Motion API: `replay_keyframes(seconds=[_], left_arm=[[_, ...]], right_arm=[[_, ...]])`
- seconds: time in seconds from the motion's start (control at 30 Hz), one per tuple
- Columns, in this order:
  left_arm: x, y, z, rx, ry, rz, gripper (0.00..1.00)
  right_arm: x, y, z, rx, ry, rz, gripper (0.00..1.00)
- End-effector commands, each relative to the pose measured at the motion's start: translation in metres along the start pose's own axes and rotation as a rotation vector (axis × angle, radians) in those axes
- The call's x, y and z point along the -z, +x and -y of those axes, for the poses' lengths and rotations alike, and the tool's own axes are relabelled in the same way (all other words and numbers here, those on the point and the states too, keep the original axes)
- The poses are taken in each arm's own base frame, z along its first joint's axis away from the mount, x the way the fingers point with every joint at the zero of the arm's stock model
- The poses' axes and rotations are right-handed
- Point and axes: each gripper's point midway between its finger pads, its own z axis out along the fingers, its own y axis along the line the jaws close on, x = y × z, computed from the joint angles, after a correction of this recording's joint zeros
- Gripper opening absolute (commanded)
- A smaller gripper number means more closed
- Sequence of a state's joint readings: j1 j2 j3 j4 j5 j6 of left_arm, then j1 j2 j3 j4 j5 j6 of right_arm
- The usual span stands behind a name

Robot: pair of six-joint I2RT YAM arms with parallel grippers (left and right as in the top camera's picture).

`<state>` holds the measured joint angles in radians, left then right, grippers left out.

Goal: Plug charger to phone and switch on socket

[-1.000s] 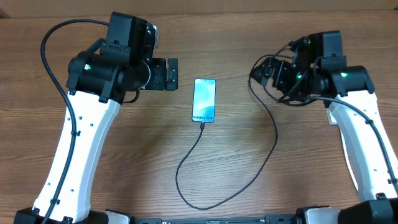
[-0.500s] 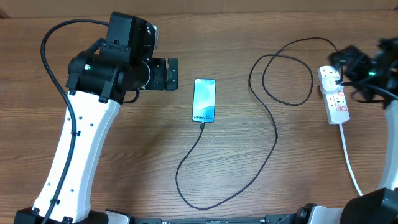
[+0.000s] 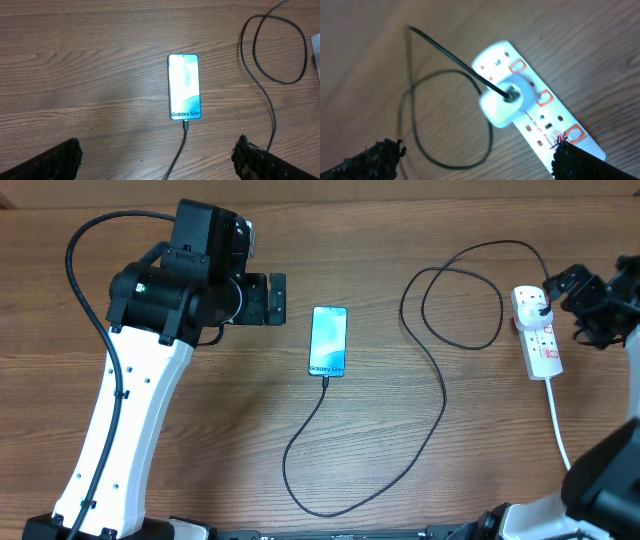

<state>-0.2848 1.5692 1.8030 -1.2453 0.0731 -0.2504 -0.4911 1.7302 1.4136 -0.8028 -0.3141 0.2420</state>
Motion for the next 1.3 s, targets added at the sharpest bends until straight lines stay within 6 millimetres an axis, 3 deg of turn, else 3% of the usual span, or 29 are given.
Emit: replay_keyframes(seconds=[0.0,0.2,0.63,0.83,1.27], left_arm=[[-0.001,-0.002,-0.003,-0.023,-0.012,0.001,1.0],[-0.001,-0.002,-0.003,-0.023,-0.012,0.001,1.0],[-0.001,-0.002,-0.003,-0.023,-0.012,0.001,1.0],[-0.001,-0.002,-0.003,-0.023,-0.012,0.001,1.0],[-0.001,-0.002,-0.003,-0.023,-0.012,0.001,1.0]], right_arm=[[-0.018,0.003,0.011,0.017,0.021,-0.036,1.0],[-0.033,0.0,0.027,0.021,0.087,-0.035,1.0],[-0.073,0.002,0.043,0.012,0.097,-0.065,1.0],[-0.089,0.004,0.023,0.105,-0.05,-0.084,1.0],[-0.098,0.002,0.026,0.107,-0.051,-0.079,1.0]])
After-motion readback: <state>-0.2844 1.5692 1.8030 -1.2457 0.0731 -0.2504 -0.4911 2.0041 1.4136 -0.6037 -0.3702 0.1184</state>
